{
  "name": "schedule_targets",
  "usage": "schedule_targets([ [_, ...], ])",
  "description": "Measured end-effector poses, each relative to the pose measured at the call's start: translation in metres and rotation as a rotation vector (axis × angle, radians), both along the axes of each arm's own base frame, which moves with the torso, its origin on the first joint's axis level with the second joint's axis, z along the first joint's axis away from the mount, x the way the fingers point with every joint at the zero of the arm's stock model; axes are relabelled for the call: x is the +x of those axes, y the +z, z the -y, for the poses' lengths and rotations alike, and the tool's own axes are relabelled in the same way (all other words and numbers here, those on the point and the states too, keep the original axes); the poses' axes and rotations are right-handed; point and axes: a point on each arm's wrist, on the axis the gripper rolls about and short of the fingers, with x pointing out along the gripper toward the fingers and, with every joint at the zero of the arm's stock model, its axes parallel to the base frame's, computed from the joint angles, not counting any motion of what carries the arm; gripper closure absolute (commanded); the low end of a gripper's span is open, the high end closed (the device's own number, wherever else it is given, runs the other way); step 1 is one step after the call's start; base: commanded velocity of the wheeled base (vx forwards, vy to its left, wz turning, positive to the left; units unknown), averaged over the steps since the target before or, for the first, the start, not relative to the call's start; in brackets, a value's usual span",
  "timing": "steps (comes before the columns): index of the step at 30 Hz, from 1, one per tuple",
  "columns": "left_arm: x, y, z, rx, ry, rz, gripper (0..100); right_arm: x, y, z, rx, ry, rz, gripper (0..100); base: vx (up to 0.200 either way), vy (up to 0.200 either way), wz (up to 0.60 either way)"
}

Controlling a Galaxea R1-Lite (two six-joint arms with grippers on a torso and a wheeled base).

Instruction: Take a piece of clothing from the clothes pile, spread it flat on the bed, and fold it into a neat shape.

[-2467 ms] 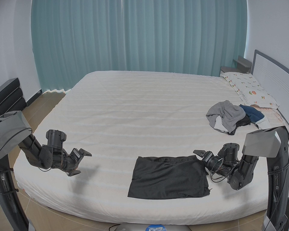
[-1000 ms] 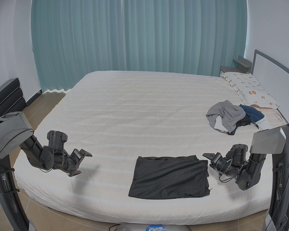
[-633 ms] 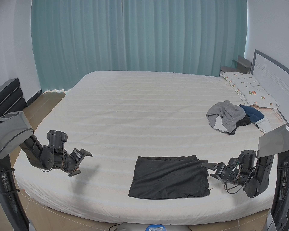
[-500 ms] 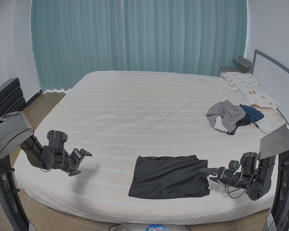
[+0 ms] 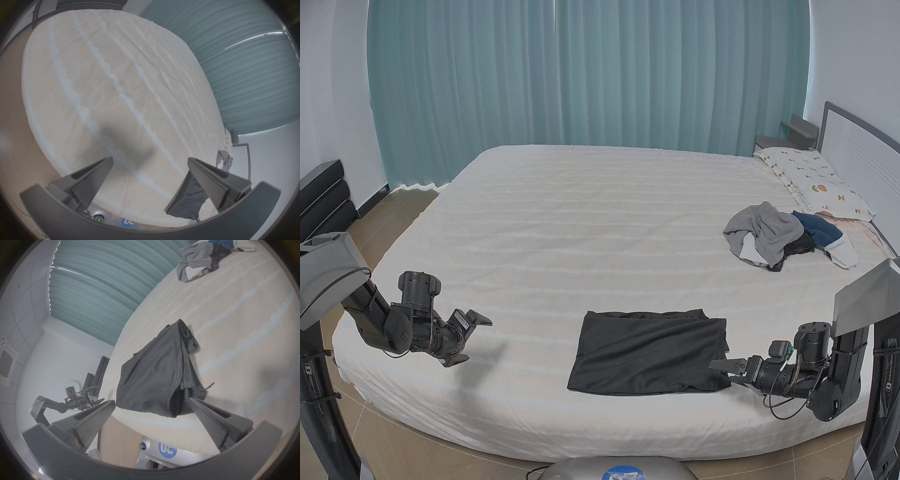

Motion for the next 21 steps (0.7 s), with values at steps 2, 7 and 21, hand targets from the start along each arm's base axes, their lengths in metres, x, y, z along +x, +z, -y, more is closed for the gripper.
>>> schedule_targets([
  [2, 0.0, 0.0, 0.0, 0.0, 0.0, 0.0, 0, 0.004, -0.003, -0.003, -0.012, -0.012, 0.005, 0, 0.0, 0.0, 0.0],
  [7, 0.0, 0.0, 0.0, 0.0, 0.0, 0.0, 0, 0.011, -0.009, -0.008, -0.019, -0.013, 0.013, 0, 0.0, 0.0, 0.0],
  [21, 0.0, 0.0, 0.0, 0.001, 0.001, 0.0, 0, 0.013, -0.014, -0.01, -0.03, -0.017, 0.01, 100, 0.0, 0.0, 0.0],
])
